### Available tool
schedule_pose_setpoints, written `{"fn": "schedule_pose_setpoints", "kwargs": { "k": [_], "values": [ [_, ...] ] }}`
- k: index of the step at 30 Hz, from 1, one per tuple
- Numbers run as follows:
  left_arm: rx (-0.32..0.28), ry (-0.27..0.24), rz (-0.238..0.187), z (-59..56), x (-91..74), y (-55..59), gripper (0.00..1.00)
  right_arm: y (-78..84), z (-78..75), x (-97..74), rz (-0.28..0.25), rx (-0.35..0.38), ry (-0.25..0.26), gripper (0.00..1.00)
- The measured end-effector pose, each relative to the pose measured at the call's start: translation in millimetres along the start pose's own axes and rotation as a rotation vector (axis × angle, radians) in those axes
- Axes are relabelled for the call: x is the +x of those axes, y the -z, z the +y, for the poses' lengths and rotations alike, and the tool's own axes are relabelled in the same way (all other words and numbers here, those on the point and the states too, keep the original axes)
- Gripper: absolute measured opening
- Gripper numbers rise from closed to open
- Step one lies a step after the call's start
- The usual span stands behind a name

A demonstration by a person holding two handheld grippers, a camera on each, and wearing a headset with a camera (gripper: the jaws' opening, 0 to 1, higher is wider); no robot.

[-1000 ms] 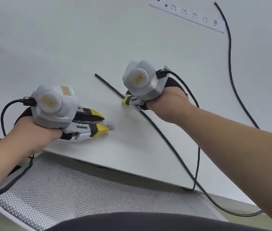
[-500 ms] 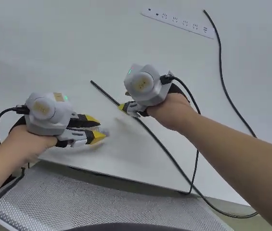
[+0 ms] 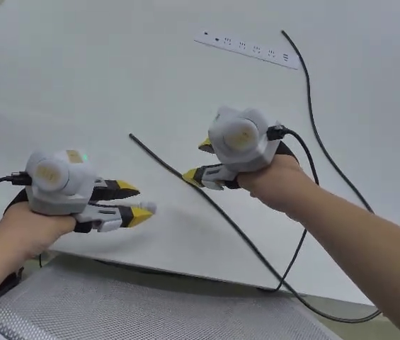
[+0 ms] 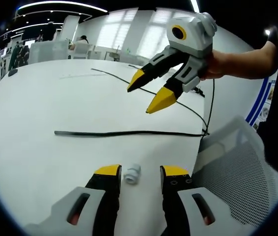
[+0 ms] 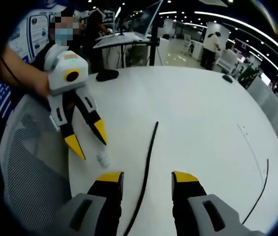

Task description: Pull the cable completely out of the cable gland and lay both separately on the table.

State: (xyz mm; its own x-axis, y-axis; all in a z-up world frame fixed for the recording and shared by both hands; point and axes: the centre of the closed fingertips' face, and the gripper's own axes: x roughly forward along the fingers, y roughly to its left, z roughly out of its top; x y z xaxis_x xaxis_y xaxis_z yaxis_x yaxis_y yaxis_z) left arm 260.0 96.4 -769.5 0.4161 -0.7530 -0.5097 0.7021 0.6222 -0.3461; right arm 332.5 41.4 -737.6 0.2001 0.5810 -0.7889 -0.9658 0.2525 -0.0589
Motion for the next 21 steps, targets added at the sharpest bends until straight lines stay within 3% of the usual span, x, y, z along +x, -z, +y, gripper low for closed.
{"fn": "schedule_pose_setpoints", "kwargs": {
  "k": [9,11,16,21],
  "values": [
    [0.019,-0.010,-0.017,-8.1,-19.9,-13.8,0.39,11.0,6.8,-45.7,-0.080,0.059,0.030,0.41],
    [0.032,-0.025,-0.022,-8.9,-25.5,-17.0,0.43,10.0,8.7,-57.2,-0.119,0.085,0.042,0.42],
    [0.038,-0.041,-0.031,-12.7,-37.7,-22.9,0.43,12.8,12.6,-84.1,-0.199,0.146,0.089,0.54],
    [0.022,-0.065,-0.047,-15.8,-50.8,-25.8,0.46,18.4,23.9,-103.1,-0.251,0.192,0.094,0.63]
  ]
}}
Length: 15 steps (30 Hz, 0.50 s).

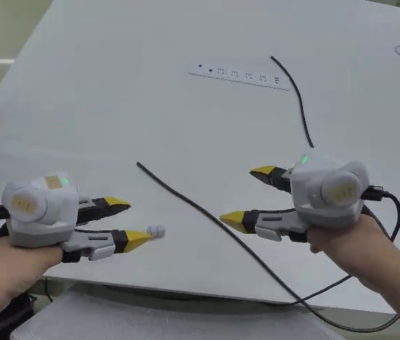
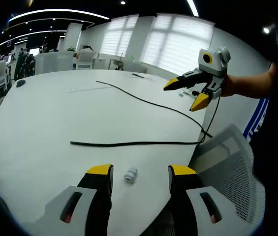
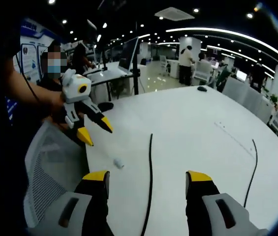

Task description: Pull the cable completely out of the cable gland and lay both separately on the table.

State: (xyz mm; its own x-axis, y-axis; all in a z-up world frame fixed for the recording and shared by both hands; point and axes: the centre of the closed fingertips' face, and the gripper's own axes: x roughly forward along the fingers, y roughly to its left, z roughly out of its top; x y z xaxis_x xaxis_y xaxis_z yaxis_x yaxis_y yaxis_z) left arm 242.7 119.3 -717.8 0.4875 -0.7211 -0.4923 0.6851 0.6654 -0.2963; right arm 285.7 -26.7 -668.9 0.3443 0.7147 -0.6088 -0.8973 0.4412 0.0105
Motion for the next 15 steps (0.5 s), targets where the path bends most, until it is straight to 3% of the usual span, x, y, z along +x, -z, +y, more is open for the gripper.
{"fn": "schedule_pose_setpoints", "kwargs": {
  "k": [9,15],
  "values": [
    [-0.038,-0.016,-0.041,-3.8,-22.8,-5.4,0.54,35.0,16.7,-22.5,-0.022,0.115,0.013,0.75],
    [-0.034,-0.039,-0.032,-0.4,-32.1,-6.3,0.64,64.0,16.3,-36.1,-0.012,0.196,0.057,0.77]
  ]
}}
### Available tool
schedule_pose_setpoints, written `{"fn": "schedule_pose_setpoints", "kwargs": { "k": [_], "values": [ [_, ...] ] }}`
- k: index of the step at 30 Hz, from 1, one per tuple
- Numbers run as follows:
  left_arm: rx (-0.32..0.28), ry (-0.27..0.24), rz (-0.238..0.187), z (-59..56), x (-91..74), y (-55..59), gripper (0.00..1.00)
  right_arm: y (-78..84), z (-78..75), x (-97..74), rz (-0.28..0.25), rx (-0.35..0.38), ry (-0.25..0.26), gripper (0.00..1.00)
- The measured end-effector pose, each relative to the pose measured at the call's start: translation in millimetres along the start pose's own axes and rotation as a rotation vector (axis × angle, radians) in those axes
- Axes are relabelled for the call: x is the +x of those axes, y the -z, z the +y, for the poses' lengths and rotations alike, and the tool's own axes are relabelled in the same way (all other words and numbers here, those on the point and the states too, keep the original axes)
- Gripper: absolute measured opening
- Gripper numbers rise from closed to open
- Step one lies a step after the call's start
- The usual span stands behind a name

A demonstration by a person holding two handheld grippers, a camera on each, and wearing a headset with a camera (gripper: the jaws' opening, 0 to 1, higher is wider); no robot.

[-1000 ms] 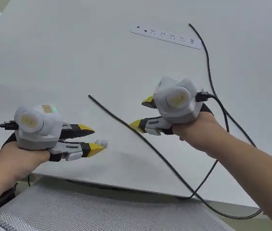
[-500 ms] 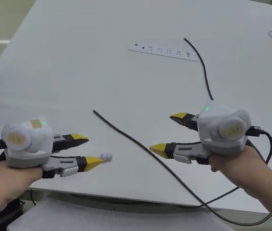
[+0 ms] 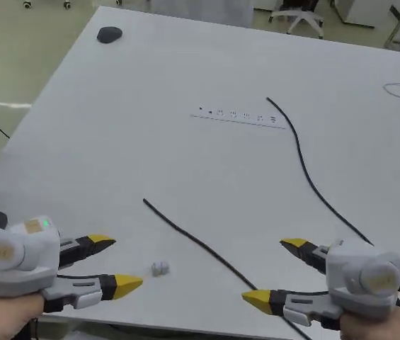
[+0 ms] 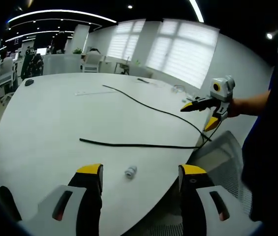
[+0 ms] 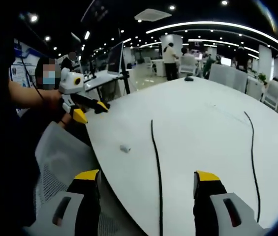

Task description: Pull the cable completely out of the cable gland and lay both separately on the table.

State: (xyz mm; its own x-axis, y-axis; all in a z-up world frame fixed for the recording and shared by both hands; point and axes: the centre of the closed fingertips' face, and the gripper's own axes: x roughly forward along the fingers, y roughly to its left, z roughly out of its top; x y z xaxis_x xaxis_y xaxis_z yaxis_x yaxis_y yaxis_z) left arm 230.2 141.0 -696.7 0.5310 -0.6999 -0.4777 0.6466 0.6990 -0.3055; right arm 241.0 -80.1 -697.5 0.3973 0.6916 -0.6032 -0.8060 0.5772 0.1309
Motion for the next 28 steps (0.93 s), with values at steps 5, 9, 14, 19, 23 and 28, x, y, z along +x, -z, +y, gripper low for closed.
{"fn": "schedule_pose_setpoints", "kwargs": {
  "k": [5,9,14,19,23,28],
  "values": [
    [-0.015,-0.010,-0.003,0.2,-5.2,4.9,0.72,25.7,-5.0,-7.3,0.013,0.101,0.030,0.79],
    [-0.022,-0.009,0.005,-6.7,-7.4,11.6,0.81,31.3,-0.3,-13.7,0.000,0.120,0.038,0.82],
    [-0.023,-0.017,0.010,-5.9,-9.5,17.6,0.85,34.6,0.4,-15.7,0.005,0.126,0.042,0.87],
    [-0.039,-0.025,0.013,-4.2,-9.9,22.8,0.93,39.7,1.9,-14.3,0.019,0.132,0.034,0.93],
    [-0.033,-0.044,0.046,0.5,-13.4,28.3,0.96,35.5,3.7,-15.7,0.006,0.129,0.033,0.95],
    [-0.064,-0.056,0.059,6.7,-19.0,31.9,0.99,32.7,5.6,-14.1,0.008,0.113,0.024,0.98]
  ]
}}
